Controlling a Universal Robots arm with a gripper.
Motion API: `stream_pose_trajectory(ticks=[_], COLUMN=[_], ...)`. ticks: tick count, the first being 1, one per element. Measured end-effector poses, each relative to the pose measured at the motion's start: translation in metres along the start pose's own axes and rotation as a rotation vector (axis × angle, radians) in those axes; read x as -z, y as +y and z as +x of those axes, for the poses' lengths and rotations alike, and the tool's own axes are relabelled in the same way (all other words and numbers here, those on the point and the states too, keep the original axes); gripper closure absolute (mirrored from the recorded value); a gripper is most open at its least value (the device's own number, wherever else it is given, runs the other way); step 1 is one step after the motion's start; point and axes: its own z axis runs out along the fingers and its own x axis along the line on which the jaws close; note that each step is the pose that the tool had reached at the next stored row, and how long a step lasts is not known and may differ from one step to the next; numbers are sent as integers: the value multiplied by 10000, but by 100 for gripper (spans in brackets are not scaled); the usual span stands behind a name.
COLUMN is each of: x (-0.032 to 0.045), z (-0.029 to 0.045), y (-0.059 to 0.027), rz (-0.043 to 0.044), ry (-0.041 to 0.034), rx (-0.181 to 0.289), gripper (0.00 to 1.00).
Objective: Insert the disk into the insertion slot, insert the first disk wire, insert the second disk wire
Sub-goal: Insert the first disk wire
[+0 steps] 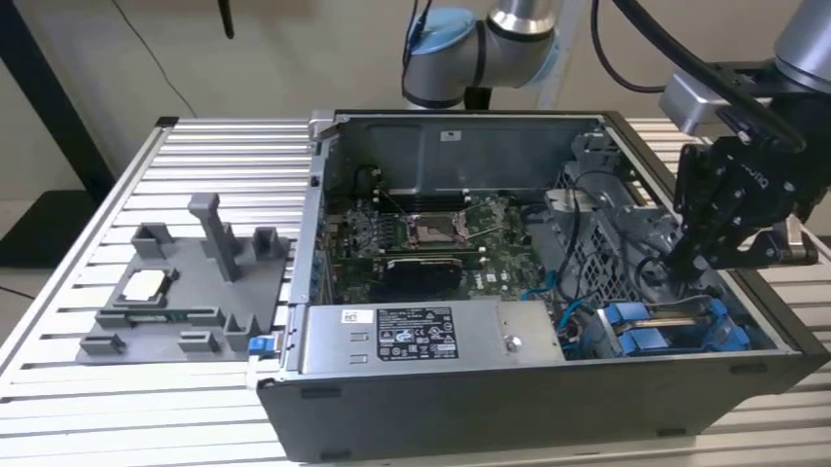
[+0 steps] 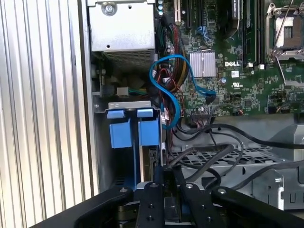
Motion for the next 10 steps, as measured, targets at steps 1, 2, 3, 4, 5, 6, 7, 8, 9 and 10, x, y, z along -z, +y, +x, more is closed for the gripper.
stream_pose_trajectory(ticks=[1,2,3,4,5,6,7,8,9,10], x=[-7,-13,-20,-27,-34,-37,-39,-42,-44,-45], z=[10,19,30,40,50,56,58,60,61,62], y=[-22,-42,-62,-80,-98,-114,-125,-141,-150,-159], rz=[-56,-109,-164,-216,-271,-318,-354,-406,-434,-460], ry=[4,7,11,14,17,21,24,25,27,29], rx=[-1,-3,-5,-6,-8,-9,-9,-11,-11,-12], gripper=[81,81,81,81,81,81,81,81,81,81])
